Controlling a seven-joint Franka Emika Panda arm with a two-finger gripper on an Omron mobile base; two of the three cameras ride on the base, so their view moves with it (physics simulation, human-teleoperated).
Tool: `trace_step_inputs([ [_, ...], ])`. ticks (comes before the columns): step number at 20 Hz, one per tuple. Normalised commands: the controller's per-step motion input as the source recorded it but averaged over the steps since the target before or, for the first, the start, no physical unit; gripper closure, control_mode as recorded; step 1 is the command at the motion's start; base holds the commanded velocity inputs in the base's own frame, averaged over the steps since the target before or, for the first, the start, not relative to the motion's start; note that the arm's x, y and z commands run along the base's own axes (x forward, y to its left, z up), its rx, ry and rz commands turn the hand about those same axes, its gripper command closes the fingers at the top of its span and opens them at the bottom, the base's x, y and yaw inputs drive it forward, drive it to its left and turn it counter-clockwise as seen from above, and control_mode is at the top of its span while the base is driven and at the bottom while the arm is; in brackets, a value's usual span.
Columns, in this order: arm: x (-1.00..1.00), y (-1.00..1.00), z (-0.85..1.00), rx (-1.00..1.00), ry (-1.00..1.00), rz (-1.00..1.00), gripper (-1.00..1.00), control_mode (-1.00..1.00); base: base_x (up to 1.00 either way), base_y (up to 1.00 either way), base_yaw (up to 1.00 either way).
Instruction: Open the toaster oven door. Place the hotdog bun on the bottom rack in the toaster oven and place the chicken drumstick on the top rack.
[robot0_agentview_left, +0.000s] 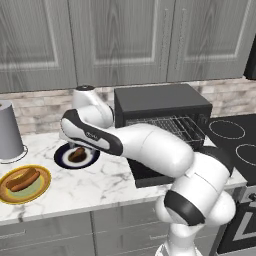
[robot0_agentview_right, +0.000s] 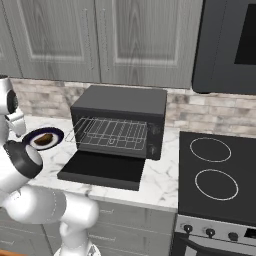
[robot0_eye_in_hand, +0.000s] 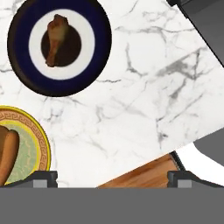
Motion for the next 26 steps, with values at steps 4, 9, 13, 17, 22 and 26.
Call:
trace_step_inputs([
  [4,0.37,0.0,-0.4,-0.03,0.0,0.0,-1.0,-1.0,0.0,0.0,0.0],
  [9,0.23,0.01,-0.38,0.0,0.0,0.0,-1.0,-1.0,0.0,0.0,0.0],
  [13,0.08,0.06,-0.3,-0.01,0.0,0.0,-1.0,-1.0,0.0,0.0,0.0],
  [17,0.05,0.0,-0.19,0.0,0.0,0.0,-1.0,-1.0,0.0,0.0,0.0],
  [22,0.05,0.0,-0.24,0.0,0.0,0.0,-1.0,-1.0,0.0,0.0,0.0],
  [26,0.29,-0.04,-0.07,0.0,0.0,-0.01,-1.0,-1.0,0.0,0.0,0.0],
])
